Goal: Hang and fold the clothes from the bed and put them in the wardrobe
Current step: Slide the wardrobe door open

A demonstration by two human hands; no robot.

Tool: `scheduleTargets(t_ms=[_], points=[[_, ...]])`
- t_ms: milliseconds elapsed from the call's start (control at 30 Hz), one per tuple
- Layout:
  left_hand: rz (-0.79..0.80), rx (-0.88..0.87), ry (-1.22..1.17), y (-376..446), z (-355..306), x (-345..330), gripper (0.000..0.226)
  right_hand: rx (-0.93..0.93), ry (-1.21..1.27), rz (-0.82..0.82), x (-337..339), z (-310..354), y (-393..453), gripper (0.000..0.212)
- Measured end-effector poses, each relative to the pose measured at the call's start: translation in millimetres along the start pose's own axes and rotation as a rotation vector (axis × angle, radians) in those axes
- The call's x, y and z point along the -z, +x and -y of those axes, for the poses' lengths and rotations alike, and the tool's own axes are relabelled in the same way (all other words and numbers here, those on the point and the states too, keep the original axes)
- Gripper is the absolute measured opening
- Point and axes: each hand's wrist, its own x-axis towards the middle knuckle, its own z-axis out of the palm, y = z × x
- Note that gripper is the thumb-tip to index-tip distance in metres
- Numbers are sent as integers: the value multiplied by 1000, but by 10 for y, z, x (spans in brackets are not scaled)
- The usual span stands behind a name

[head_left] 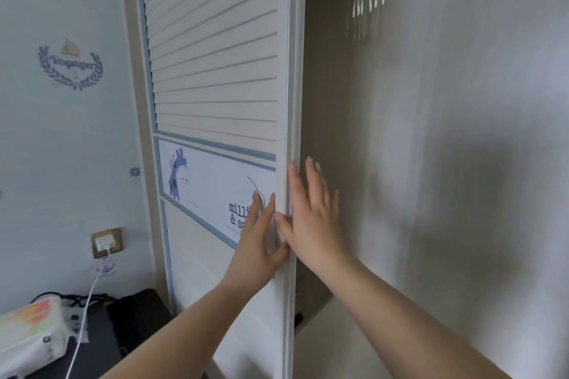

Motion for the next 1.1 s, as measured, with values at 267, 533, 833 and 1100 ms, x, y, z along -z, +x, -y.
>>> scheduleTargets(t_ms=[267,533,833,1100], points=[[-63,40,-22,140,210,149,83,31,172,35,-317,11,232,83],[-104,93,-32,231,380,215,73,89,256,40,-544,28,379,82],[-180,165,-10,259,426,219,71,97,212,-47,-741,29,444,83],[-187,160,-18,258,407,210,69,109,231,-35,-767,10,456,84]])
